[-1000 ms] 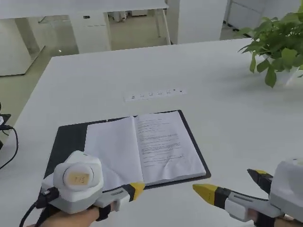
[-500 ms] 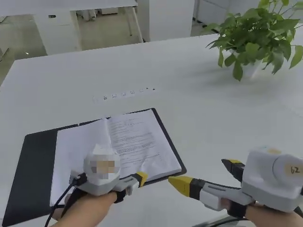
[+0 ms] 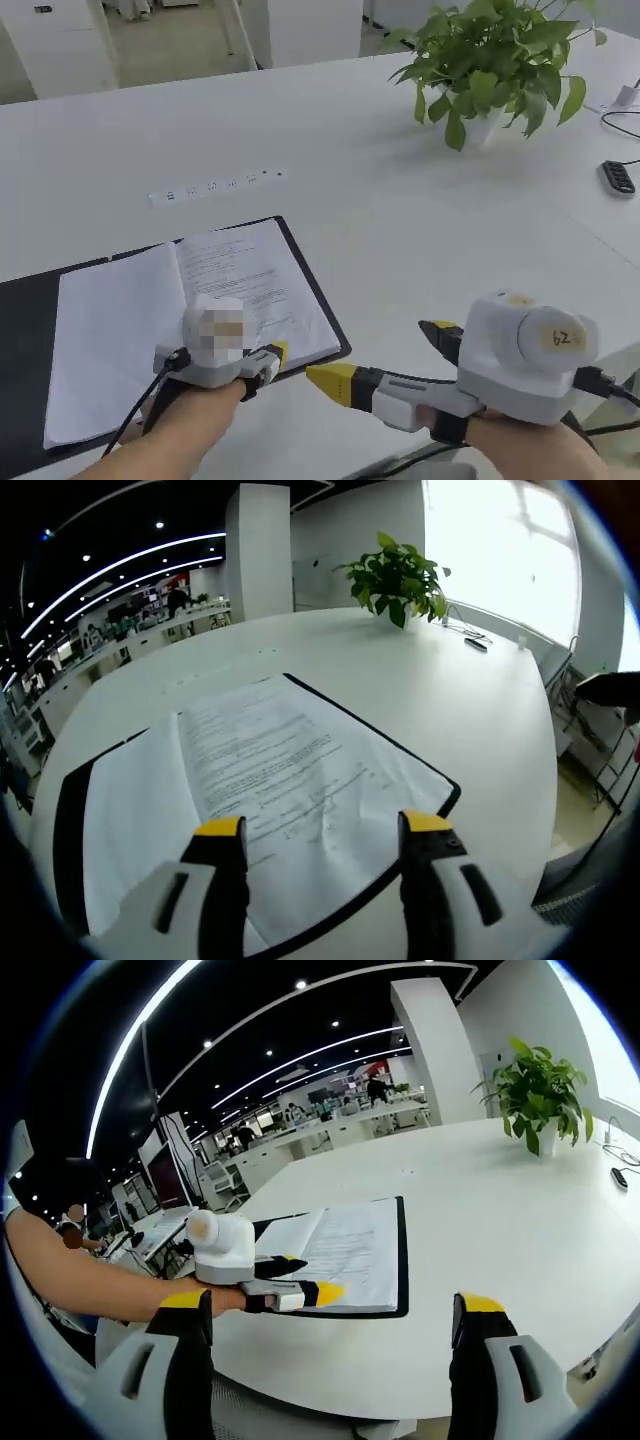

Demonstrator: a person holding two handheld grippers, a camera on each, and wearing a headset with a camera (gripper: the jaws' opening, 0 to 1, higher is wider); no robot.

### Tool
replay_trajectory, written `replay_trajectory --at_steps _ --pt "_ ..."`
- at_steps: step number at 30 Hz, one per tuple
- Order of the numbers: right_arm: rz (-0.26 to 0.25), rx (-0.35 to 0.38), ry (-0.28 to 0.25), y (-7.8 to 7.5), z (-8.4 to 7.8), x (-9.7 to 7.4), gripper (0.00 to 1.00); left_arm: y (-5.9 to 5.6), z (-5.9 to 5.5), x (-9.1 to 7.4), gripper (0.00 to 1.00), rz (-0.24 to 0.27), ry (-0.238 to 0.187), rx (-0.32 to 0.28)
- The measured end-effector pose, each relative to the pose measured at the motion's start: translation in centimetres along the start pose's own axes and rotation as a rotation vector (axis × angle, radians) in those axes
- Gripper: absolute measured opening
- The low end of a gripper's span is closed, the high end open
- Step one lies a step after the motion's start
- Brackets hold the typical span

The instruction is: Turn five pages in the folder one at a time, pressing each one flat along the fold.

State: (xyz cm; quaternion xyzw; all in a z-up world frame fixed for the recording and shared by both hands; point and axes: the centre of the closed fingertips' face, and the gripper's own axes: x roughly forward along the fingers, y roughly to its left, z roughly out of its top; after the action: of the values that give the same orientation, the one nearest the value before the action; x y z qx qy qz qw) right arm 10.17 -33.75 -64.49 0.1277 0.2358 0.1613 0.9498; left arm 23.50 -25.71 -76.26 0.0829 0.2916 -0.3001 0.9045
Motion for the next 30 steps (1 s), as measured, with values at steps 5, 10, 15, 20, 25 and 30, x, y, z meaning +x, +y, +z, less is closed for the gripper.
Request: replay_trajectory --at_steps 5,10,15,20,25,30 --pt "0.005 -0.002 0.015 -0.3 -0.4 0.0 0.99 -0.2 -1.7 1.6 0.52 0.015 0.057 0.024" --pt "-0.002 0.011 0.023 -1.0 -0.7 -0.1 0.99 -0.3 -1.4 1.7 0.49 0.030 0.000 0.038" --pt "-0.010 0.027 0.024 -1.6 -1.0 -0.2 0.99 -0.4 -1.4 1.6 0.45 0.013 -0.041 0.030" --pt "-0.011 0.032 0.032 -1.7 -1.2 -0.1 0.98 -0.1 -1.3 1.6 0.38 0.016 -0.054 0.026" --pt "-0.007 0.035 0.040 -1.7 -1.4 0.2 0.97 0.4 -1.3 1.5 0.16 0.036 -0.053 0.037" --pt "0.001 0.036 0.047 -1.7 -1.5 0.5 0.97 0.9 -1.2 1.6 0.11 0.032 -0.047 0.055"
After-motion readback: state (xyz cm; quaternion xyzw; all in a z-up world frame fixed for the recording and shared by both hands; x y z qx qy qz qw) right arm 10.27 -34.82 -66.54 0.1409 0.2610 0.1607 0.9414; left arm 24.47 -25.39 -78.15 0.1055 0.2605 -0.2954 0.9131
